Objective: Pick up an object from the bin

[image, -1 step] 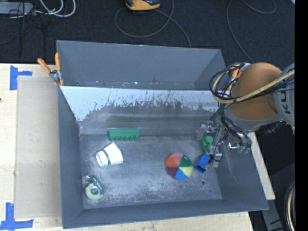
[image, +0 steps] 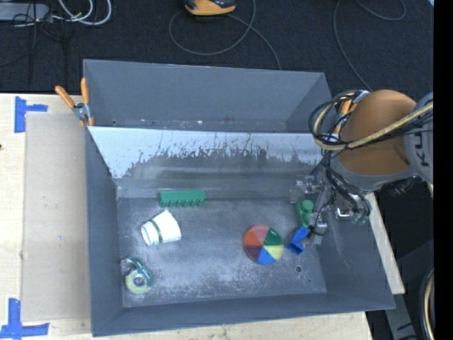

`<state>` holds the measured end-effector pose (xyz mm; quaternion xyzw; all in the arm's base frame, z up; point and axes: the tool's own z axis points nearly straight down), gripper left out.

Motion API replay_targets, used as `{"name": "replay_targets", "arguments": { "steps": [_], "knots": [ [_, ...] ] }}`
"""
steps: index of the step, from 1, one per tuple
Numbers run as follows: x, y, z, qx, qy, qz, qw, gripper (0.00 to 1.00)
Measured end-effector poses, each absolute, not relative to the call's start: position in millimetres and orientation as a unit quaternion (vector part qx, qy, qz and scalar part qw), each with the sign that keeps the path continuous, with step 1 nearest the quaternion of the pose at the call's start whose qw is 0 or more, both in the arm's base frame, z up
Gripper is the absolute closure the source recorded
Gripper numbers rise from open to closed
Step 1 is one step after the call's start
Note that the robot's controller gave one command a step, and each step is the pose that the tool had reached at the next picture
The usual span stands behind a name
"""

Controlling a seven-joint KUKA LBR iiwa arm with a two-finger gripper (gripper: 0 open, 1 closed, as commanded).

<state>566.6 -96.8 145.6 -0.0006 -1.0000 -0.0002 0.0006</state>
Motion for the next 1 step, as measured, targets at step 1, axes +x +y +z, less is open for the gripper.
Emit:
{"name": "replay_targets", "arguments": {
  "steps": [1],
  "knots": [
    [558.8,-90.0,113.0,0.025,-1.000,0.000,-0.002,0.00]
  ]
}}
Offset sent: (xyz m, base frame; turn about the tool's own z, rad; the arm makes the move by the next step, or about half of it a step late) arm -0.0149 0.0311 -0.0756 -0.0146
